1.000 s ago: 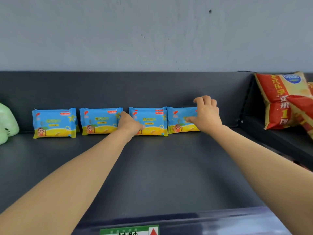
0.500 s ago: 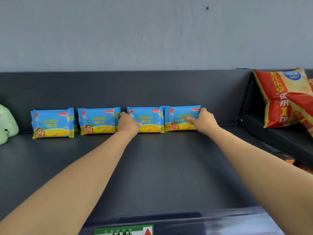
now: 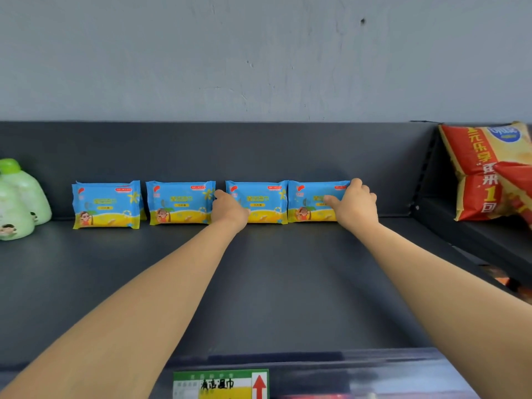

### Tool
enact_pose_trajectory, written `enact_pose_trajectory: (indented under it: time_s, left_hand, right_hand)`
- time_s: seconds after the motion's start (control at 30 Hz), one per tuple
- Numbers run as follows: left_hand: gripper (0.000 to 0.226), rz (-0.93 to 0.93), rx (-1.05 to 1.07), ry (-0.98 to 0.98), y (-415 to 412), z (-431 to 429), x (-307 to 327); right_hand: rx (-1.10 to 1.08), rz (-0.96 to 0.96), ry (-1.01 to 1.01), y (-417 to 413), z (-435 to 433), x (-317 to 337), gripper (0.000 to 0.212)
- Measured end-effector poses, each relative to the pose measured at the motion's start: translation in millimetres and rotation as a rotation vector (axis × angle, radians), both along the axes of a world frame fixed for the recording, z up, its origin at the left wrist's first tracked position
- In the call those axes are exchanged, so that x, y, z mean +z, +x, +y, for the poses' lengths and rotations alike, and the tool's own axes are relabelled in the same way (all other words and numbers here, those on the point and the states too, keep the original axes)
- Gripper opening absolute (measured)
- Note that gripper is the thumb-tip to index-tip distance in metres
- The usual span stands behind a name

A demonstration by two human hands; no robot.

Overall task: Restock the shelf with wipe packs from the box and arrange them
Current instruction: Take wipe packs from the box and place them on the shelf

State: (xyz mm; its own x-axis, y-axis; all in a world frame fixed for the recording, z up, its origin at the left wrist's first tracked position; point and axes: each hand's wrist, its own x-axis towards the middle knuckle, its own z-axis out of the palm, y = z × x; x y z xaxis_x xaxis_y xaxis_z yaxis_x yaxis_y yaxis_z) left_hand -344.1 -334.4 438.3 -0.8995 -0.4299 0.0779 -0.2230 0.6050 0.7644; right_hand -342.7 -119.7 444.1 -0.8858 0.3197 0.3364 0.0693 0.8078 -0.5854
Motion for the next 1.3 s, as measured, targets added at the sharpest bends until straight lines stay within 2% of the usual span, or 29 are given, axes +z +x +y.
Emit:
enact_pose_trajectory:
  time_s: [0.17, 0.33, 0.5, 0.6, 0.7, 0.9, 1.0, 1.17, 1.3]
  left_hand:
    - [0.067, -0.038, -0.015, -0.056, 8, -2, 2]
    - [0.038, 0.14, -0.013, -0.141, 29, 5, 17]
    - [0.023, 0.134, -0.276, -0.293, 70, 20, 49]
    - [0.014, 0.143, -0.472, -0.413, 107, 28, 67]
    - [0.014, 0.206, -0.627, -0.441, 143, 39, 70]
    - [0.013, 0.346, -0.952, -0.405, 177, 94, 51]
    - [0.014, 0.348, -1.155, -0.355, 202, 133, 36]
    - [0.017, 0.249, -1.462, -0.395, 261, 203, -4]
    - [0.017, 0.049, -1.631, -0.528, 301, 261, -58]
  right_hand:
    - [-0.031, 0.085, 0.052, 8, -7, 9, 0.045]
    - [0.114, 0.187, 0.092, 19, -24, 17, 0.041]
    - [0.25, 0.217, 0.108, 42, -43, 28, 0.035]
    - [0.264, 0.209, 0.159, 65, -42, 33, 0.03]
    - [0.243, 0.184, 0.212, 97, -31, 33, 0.027]
    - [0.063, 0.116, 0.311, 185, 13, 11, 0.018]
    - [-0.115, 0.069, 0.317, 239, 47, -8, 0.018]
    - [-0.448, 0.01, 0.223, 341, 110, -56, 0.019]
    - [-0.608, -0.17, 0.07, 405, 147, -111, 0.02]
